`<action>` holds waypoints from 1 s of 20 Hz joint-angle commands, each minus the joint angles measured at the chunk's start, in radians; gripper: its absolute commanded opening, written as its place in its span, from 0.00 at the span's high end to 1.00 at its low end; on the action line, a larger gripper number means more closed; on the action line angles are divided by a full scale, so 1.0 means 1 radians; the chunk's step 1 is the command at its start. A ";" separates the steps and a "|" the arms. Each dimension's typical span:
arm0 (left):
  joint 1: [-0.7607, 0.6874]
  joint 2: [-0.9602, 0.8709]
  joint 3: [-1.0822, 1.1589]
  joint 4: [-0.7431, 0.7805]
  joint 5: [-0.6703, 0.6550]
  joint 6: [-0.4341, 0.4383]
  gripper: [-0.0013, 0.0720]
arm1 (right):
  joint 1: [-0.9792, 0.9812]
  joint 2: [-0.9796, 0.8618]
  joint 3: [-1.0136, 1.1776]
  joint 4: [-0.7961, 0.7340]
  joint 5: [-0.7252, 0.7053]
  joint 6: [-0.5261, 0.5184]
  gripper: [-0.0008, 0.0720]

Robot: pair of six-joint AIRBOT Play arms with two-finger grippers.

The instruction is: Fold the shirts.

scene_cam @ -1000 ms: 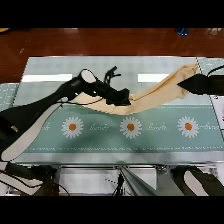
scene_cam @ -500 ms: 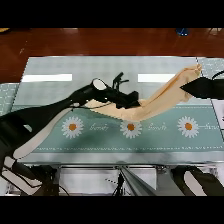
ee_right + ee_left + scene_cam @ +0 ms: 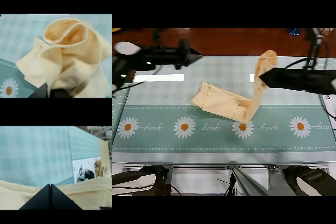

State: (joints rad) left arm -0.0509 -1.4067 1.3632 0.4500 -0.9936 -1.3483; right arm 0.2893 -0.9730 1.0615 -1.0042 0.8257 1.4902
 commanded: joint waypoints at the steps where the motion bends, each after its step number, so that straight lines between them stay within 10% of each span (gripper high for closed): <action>1: 0.186 0.117 0.001 0.007 -0.111 0.029 0.95 | 0.185 -0.151 0.001 0.039 -0.273 0.031 0.97; 6: 0.216 0.165 0.001 0.007 -0.230 0.055 0.95 | 0.348 -0.367 0.001 0.225 -0.547 0.021 0.91; 8: 0.192 0.164 0.000 0.009 -0.237 0.070 0.95 | 0.380 -0.403 0.001 0.261 -0.562 0.016 0.39; 12: 0.153 0.162 0.000 0.085 -0.235 0.073 0.95 | 0.309 -0.351 0.001 0.246 -0.480 0.016 0.31; 20: 0.158 0.162 0.000 0.214 -0.238 0.073 0.95 | -0.217 -0.008 -0.001 -0.536 0.328 0.037 0.31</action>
State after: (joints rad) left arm 0.1055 -1.2453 1.3632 0.5949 -1.2304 -1.2755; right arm 0.2523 -1.0782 1.0622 -1.1648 0.7879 1.5124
